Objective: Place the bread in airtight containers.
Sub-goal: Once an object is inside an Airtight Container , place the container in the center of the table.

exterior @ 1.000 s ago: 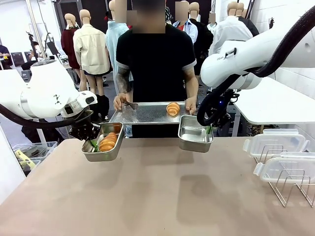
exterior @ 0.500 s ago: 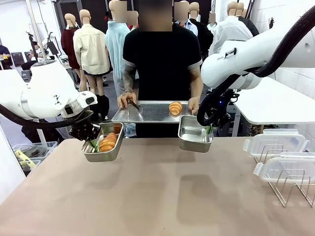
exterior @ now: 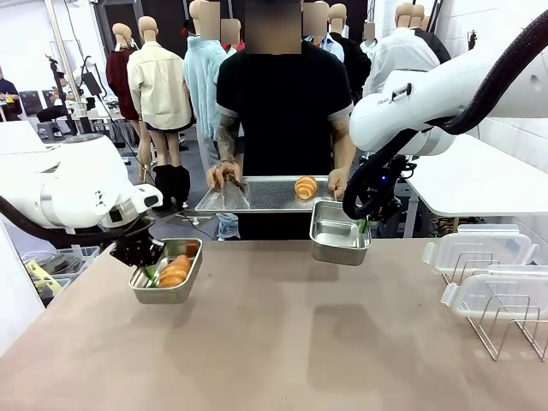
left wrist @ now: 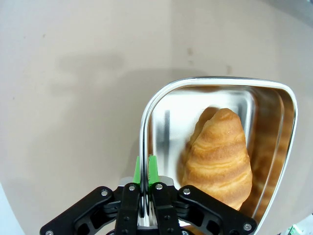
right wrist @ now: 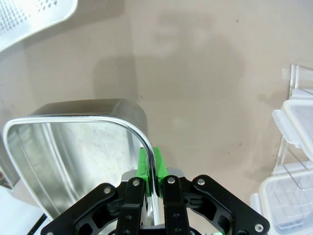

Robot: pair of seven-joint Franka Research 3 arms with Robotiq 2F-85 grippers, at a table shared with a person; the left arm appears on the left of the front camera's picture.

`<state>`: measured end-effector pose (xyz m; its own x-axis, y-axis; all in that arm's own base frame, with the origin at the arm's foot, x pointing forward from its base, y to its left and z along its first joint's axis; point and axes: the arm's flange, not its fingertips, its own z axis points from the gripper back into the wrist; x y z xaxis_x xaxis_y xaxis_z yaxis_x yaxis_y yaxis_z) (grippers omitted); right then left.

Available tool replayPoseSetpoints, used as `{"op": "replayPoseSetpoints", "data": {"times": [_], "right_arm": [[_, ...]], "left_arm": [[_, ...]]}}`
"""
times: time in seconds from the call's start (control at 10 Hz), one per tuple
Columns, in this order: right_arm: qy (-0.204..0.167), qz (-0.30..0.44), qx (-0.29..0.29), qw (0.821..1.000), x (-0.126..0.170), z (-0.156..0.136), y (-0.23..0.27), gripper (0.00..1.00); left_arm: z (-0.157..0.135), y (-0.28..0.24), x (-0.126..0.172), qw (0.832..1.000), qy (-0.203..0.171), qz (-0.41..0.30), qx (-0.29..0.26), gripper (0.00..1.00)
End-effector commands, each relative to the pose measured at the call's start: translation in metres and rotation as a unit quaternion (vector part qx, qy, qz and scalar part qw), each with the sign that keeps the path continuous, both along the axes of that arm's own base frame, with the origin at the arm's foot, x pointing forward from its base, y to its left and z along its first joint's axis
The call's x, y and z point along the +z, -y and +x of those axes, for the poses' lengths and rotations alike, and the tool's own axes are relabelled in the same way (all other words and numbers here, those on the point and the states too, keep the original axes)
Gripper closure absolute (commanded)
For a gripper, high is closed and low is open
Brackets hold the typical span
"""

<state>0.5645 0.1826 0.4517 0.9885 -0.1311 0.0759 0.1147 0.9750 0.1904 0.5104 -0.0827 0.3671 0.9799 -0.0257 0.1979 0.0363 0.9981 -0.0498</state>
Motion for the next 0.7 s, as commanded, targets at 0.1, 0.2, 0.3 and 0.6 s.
{"op": "replayPoseSetpoints", "data": {"times": [0.1, 0.2, 0.3, 0.6], "right_arm": [[0.007, 0.000, 0.005, 1.000, 0.002, -0.004, 0.001, 1.00], [0.007, 0.000, 0.005, 1.000, 0.002, -0.004, 0.001, 1.00], [0.007, 0.000, 0.005, 1.000, 0.002, -0.004, 0.001, 1.00], [0.007, 0.000, 0.005, 1.000, 0.002, -0.004, 0.001, 1.00]], "left_arm": [[0.003, -0.014, -0.028, 1.000, 0.015, 0.011, 0.022, 1.00], [0.006, -0.016, -0.041, 1.000, 0.008, 0.003, 0.026, 1.00], [0.007, -0.018, -0.047, 1.000, 0.007, -0.007, 0.024, 1.00], [0.006, -0.013, -0.064, 1.000, 0.009, 0.005, 0.023, 1.00]]}}
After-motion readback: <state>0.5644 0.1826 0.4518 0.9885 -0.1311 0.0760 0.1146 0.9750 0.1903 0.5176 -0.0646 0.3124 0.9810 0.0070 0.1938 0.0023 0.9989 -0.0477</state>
